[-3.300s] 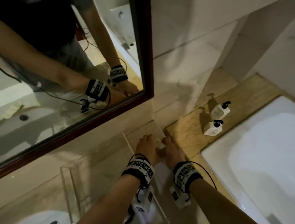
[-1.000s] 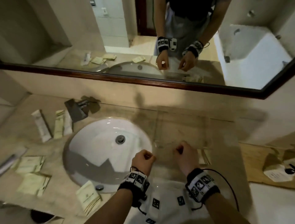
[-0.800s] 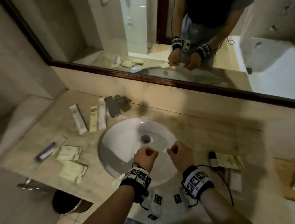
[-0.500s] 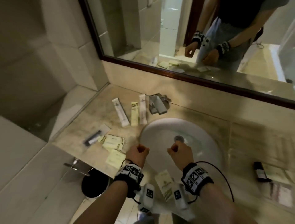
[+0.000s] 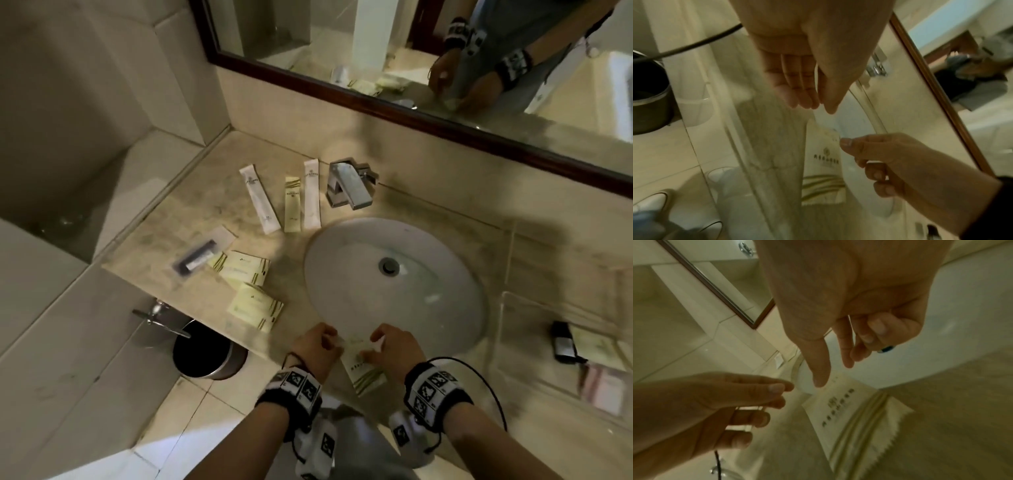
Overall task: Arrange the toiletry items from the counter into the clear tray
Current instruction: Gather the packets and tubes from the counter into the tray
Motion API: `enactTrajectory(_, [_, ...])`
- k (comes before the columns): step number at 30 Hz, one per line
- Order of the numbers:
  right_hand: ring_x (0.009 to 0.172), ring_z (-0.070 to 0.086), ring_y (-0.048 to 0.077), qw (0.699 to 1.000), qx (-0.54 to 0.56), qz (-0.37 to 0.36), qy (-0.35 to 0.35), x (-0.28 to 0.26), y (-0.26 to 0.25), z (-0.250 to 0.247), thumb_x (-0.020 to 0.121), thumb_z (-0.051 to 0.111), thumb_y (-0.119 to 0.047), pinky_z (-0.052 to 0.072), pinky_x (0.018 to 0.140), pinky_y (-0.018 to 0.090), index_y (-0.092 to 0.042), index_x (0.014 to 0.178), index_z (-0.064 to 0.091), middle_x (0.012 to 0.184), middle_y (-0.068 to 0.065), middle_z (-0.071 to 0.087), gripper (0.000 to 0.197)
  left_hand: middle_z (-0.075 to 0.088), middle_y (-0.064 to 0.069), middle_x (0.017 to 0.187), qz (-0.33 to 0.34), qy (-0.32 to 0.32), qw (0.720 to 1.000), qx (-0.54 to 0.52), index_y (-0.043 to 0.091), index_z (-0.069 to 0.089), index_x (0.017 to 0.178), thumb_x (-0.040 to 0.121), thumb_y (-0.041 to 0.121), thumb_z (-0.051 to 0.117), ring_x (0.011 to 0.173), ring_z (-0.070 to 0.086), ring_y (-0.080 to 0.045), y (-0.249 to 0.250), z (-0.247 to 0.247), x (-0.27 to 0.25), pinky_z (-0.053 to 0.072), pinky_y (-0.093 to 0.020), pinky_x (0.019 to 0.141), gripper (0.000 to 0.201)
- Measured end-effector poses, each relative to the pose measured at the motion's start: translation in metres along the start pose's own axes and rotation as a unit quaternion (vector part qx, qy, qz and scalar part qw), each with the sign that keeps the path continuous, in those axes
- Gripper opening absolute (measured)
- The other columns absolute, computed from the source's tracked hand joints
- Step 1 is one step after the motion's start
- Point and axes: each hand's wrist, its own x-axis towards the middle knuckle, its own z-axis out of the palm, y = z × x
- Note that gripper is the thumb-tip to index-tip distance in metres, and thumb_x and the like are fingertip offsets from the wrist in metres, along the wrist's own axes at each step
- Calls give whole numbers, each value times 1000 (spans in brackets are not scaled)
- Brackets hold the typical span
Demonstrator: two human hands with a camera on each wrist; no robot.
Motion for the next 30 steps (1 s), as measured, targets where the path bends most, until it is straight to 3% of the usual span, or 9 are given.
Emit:
enactTrajectory(4, [84, 56, 20, 999, -34, -21, -29, -2, 13, 13, 83, 65, -31, 42, 72, 26, -22, 108, 55, 89, -2, 54, 28, 66, -4, 106, 34, -58, 995, 73, 24, 49, 131, 85, 28, 64, 100, 62, -20, 7, 19, 3, 47, -27, 88, 48])
enactTrajectory(7, [89, 53, 21, 999, -22, -39, -8, -4, 20, 20, 84, 62, -29, 41, 77, 27, -19, 111, 55, 94, -2, 47, 29, 64, -3, 117, 42, -55, 992, 108, 21, 53, 128, 86, 25, 64, 108, 60, -20, 8, 23, 9, 44, -25, 92, 44])
enactTrajectory(9, [83, 49, 17, 999, -16, -43, 17, -5, 24, 22, 83, 64, -31, 39, 74, 27, -22, 105, 56, 93, -4, 44, 25, 65, -1, 116, 36, -42, 993, 109, 21, 59, 119, 85, 25, 65, 105, 61, -18, 7, 24, 14, 44, -23, 87, 34])
enactTrajectory(13, [79, 47, 16, 999, 2, -35, 21, -9, 38, 21, 81, 66, -38, 38, 71, 25, -29, 83, 53, 88, -5, 42, 15, 65, 4, 93, 32, -23, 994, 101, 23, 69, 98, 85, 34, 66, 87, 59, -12, 18, 23, 22, 43, -20, 74, 18])
enactTrajectory(15, [77, 47, 17, 999, 17, -19, 27, -13, 46, 15, 81, 65, -40, 38, 69, 25, -33, 74, 51, 86, -5, 43, 17, 61, 5, 85, 33, -31, 994, 104, 24, 69, 94, 85, 37, 66, 85, 60, -15, 27, 24, 28, 45, -24, 73, 16])
enactTrajectory(18, [72, 46, 16, 998, 41, -9, 42, -22, 69, -3, 83, 61, -41, 38, 67, 27, -24, 75, 59, 76, -6, 44, 19, 60, 4, 78, 47, -42, 995, 83, 26, 66, 86, 85, 35, 68, 76, 57, -17, 54, 34, 36, 43, -25, 66, 9])
enactTrajectory(21, [68, 47, 15, 995, 85, 7, 46, -31, 96, -25, 84, 61, -38, 34, 61, 26, -26, 61, 48, 65, -7, 43, 29, 64, -2, 81, 62, -52, 996, 35, 23, 62, 81, 86, 29, 67, 74, 59, -20, 87, 51, 40, 45, -23, 58, 10])
enactTrajectory(28, [60, 50, 13, 941, 260, 86, 196, -51, 176, -91, 82, 70, -27, 39, 59, 26, -12, 67, 64, 62, -1, 55, 22, 68, 1, 79, 116, -111, 987, 27, 29, 63, 68, 84, 31, 70, 82, 64, -21, 174, 112, 43, 48, -28, 75, 17])
enactTrajectory(30, [63, 54, 14, 923, 293, 108, 226, -54, 198, -107, 83, 70, -23, 43, 63, 28, -15, 68, 65, 64, -1, 58, 18, 72, 0, 84, 127, -128, 982, 48, 26, 69, 73, 83, 33, 70, 84, 66, -18, 193, 129, 43, 50, -27, 78, 12])
